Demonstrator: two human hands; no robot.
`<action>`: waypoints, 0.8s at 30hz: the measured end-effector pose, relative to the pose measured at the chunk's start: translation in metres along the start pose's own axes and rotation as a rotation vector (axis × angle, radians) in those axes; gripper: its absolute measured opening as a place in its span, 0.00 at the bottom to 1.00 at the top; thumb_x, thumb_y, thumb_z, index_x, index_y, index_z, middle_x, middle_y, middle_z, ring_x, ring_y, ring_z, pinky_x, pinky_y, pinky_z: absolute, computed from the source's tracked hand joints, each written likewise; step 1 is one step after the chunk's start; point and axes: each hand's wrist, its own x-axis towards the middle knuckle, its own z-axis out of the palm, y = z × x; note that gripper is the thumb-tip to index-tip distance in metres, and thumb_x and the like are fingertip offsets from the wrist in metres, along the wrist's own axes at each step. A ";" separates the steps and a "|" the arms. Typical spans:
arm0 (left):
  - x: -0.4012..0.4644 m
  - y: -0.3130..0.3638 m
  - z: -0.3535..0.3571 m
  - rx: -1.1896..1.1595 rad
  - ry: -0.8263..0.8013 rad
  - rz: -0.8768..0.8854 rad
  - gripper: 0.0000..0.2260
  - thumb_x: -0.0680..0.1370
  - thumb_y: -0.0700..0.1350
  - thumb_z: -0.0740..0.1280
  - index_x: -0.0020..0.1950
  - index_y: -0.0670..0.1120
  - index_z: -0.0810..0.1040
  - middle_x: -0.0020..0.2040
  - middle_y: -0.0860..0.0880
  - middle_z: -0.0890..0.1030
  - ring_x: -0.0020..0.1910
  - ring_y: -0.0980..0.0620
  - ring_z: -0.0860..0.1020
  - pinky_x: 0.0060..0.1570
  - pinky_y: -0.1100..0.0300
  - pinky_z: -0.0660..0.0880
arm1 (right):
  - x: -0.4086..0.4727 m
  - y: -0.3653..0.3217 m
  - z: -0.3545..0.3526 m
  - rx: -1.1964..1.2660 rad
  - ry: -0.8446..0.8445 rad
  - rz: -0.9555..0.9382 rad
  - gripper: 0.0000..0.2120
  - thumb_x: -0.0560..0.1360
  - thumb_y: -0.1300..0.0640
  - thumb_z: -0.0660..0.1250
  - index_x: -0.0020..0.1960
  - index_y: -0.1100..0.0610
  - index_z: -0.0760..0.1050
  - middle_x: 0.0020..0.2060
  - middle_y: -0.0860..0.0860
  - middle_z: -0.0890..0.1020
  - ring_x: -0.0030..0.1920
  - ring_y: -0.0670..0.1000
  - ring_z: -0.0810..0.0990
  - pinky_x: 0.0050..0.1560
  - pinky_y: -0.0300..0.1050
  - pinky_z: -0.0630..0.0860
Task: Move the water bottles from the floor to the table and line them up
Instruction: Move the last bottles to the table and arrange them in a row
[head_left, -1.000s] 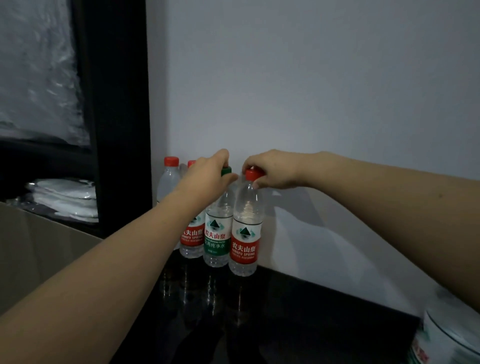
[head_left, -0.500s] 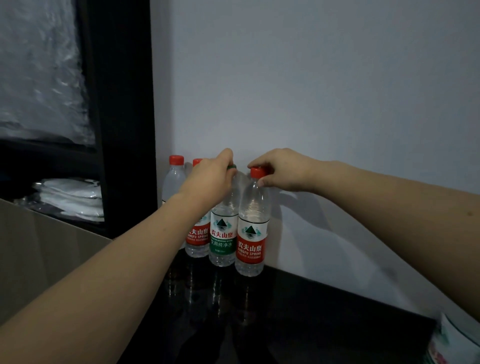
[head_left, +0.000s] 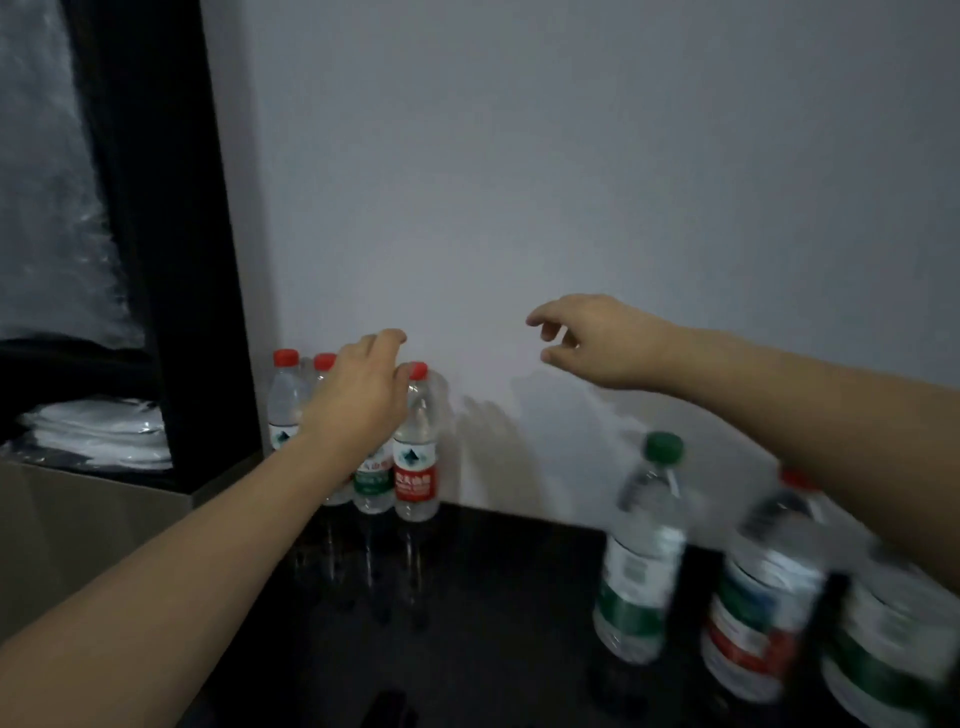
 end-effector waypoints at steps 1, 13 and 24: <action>-0.009 0.017 -0.007 -0.015 -0.022 0.033 0.17 0.82 0.43 0.62 0.70 0.39 0.71 0.62 0.36 0.77 0.60 0.37 0.74 0.58 0.43 0.71 | -0.024 0.007 -0.011 -0.023 -0.019 0.035 0.21 0.79 0.54 0.64 0.70 0.56 0.70 0.60 0.52 0.78 0.56 0.51 0.75 0.58 0.40 0.67; -0.065 0.194 0.006 -0.319 -0.367 0.020 0.25 0.81 0.51 0.65 0.76 0.48 0.65 0.68 0.43 0.76 0.63 0.44 0.76 0.61 0.56 0.69 | -0.197 0.071 -0.032 -0.083 -0.233 0.441 0.26 0.80 0.47 0.61 0.73 0.59 0.65 0.68 0.59 0.72 0.67 0.58 0.70 0.65 0.48 0.67; -0.049 0.238 0.050 0.119 -0.268 0.140 0.22 0.75 0.63 0.68 0.43 0.44 0.74 0.39 0.47 0.75 0.38 0.47 0.74 0.34 0.56 0.68 | -0.179 0.098 -0.012 -0.025 -0.342 0.452 0.23 0.76 0.40 0.64 0.53 0.62 0.77 0.43 0.59 0.84 0.38 0.55 0.83 0.38 0.46 0.78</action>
